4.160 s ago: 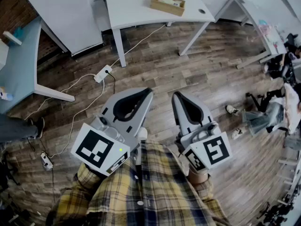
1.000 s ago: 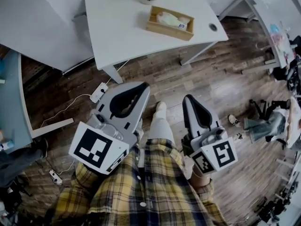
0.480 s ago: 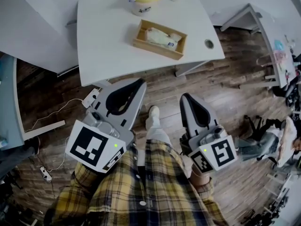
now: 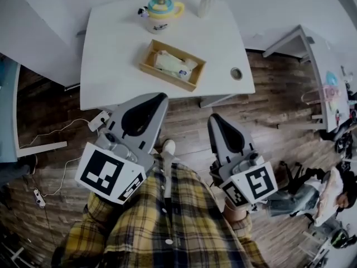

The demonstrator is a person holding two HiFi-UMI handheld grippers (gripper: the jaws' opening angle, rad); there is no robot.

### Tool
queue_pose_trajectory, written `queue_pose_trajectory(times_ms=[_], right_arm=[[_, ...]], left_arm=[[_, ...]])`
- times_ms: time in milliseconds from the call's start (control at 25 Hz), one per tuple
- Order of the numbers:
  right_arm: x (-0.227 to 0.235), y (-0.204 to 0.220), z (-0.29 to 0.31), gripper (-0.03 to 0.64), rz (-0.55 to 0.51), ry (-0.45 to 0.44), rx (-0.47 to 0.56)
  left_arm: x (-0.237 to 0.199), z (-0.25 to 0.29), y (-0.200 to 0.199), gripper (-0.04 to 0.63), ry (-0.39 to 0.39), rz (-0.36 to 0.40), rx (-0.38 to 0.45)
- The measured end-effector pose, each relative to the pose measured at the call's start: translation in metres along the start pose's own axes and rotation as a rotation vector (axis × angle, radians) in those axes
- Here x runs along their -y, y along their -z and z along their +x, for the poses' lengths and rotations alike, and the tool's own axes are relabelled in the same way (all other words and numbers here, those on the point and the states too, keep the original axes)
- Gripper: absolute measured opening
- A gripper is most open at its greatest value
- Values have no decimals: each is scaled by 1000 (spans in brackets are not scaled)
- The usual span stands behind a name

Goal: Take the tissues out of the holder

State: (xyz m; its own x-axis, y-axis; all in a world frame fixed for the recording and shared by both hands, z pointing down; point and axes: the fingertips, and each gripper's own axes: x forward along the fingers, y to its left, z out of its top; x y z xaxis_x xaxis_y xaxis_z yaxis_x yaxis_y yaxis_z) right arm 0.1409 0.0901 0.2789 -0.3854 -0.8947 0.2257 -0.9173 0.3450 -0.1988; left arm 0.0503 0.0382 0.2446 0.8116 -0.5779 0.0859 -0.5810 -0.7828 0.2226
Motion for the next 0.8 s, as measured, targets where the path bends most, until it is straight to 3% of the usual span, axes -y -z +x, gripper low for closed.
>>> queue_pose_trajectory(times_ms=[480,800], right_arm=[[32,-5,34,12,14,-76,-9],[52,-22,88,12,16,-56,-9]], left_arm=[[-24,33,-1,5,-83,4,-6],[-72,66,-15,5,-66,6,-7]])
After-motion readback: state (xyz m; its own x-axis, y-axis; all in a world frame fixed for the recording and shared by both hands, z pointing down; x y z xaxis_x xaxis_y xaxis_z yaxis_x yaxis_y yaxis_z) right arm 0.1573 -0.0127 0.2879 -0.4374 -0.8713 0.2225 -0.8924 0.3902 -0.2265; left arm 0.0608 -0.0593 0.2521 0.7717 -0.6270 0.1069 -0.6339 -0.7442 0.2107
